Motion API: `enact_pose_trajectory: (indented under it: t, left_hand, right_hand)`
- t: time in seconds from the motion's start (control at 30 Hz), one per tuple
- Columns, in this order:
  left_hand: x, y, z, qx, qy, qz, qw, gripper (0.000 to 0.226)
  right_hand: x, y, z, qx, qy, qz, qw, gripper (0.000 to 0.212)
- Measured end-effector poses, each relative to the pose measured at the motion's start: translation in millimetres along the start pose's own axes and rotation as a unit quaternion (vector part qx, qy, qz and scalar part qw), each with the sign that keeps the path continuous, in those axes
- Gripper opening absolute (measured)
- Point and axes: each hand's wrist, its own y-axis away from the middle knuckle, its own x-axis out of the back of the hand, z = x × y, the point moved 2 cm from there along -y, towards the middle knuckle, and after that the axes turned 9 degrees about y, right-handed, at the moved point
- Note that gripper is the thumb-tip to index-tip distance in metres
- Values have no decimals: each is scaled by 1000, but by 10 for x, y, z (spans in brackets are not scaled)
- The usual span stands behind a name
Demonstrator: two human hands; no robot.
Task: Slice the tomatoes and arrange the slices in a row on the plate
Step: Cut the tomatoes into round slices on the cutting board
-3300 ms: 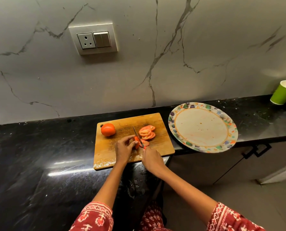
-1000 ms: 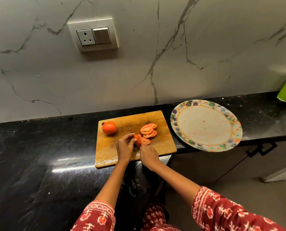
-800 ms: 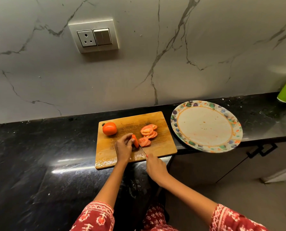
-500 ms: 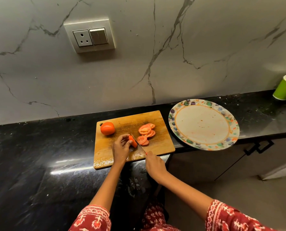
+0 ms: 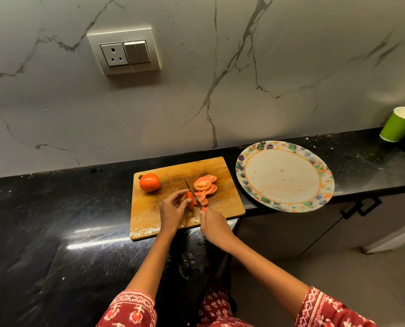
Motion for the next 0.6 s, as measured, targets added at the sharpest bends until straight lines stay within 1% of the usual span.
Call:
enact_pose_trajectory:
  t: [0.27,0.6]
  left_hand:
    - [35,3,33,-8,-13,7,1000,26]
    - [13,-23,58,5,3,5,1000,24]
  right_hand:
    - [-6,1,-52,-21,-10,3,1000,35]
    - [31,18,-94,-38,-9,3,999,36]
